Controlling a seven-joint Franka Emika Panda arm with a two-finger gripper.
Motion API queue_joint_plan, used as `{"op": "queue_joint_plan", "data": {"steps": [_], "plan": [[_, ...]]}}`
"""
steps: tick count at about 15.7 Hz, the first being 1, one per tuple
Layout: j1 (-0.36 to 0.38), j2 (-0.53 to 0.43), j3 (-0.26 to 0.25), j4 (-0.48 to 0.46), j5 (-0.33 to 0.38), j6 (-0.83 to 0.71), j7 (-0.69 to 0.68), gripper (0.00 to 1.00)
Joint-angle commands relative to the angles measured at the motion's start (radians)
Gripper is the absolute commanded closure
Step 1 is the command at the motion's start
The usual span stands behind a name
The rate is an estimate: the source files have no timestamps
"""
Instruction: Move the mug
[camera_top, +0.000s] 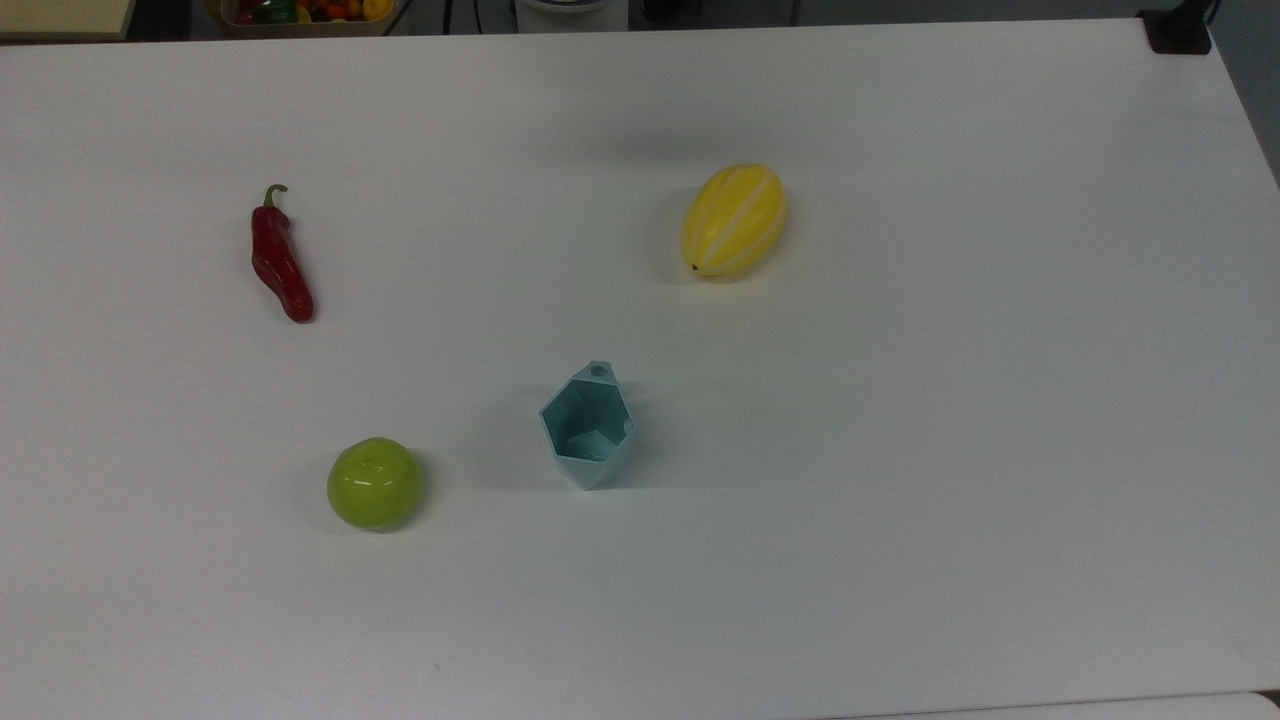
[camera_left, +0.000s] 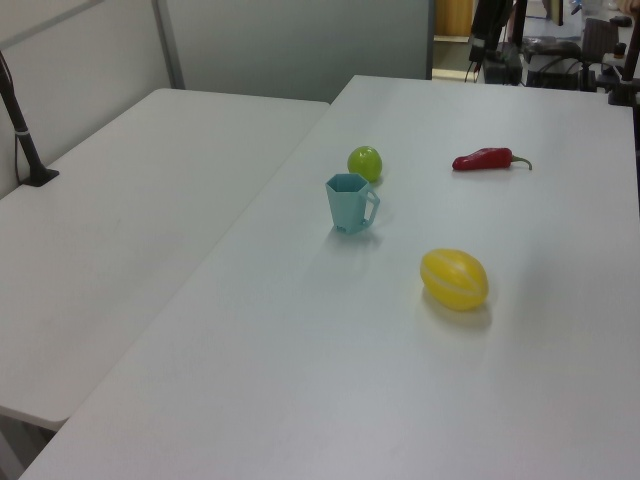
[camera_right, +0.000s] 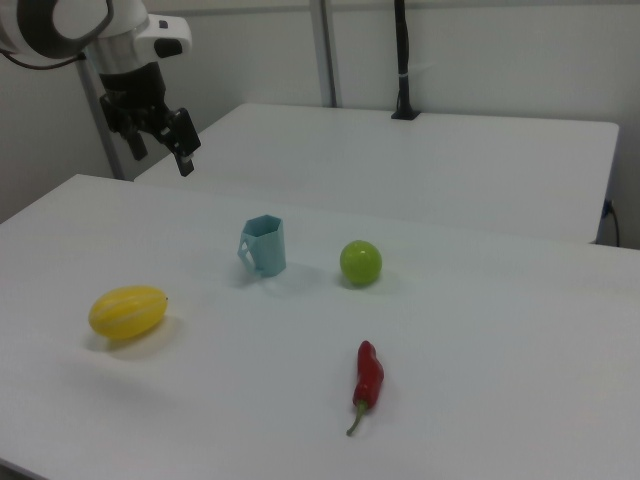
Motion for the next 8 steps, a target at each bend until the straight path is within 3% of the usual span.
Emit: {"op": "queue_joint_plan", "data": {"steps": [1, 8], "plan": [[0.036, 0.031, -0.009, -0.004, -0.032, 0.051, 0.049, 0.0], [0.051, 0.141, -0.009, -0.003, -0.036, 0.172, 0.033, 0.0]]}}
